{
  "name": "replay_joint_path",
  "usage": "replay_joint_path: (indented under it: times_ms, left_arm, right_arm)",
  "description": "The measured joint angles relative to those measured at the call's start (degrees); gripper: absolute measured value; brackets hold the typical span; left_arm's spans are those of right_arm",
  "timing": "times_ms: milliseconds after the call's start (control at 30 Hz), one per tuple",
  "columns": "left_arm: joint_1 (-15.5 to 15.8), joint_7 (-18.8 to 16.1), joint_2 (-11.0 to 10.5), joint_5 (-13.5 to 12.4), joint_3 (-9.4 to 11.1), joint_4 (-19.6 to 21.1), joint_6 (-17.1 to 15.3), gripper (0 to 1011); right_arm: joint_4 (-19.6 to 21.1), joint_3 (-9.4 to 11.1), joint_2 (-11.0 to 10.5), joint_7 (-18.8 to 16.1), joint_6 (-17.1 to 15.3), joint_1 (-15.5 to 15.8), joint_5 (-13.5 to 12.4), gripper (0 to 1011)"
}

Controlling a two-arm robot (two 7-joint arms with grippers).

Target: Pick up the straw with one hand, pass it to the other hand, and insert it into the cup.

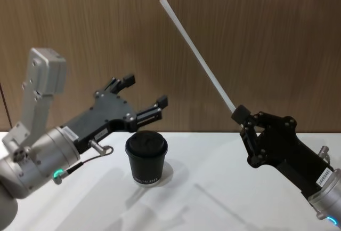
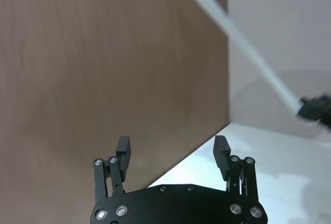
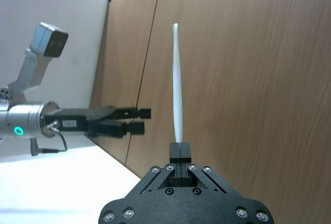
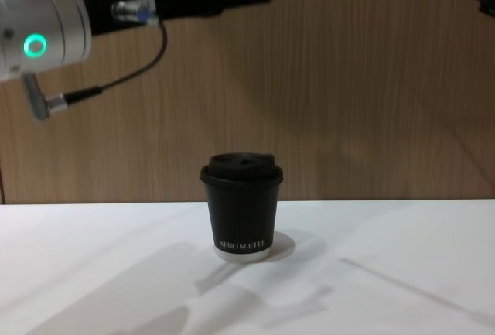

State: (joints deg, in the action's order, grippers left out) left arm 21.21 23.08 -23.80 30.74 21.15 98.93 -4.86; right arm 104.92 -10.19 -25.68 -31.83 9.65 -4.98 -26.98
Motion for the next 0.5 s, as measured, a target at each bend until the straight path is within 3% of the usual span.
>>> replay_joint_path:
  times_ms: [233, 500]
  left_arm:
    - [1.84, 4.26, 0.66, 6.41, -0.87, 0.17, -2.47, 1003]
    - [3.16, 6.72, 1.19, 11.06, -1.15, 0.42, -4.77, 1003]
  right_arm:
    - [0.00, 0.00, 0.00, 0.00, 0.00, 0.00, 0.00, 1]
    - [0.00, 0.00, 0.00, 0.00, 0.00, 0.00, 0.00, 0]
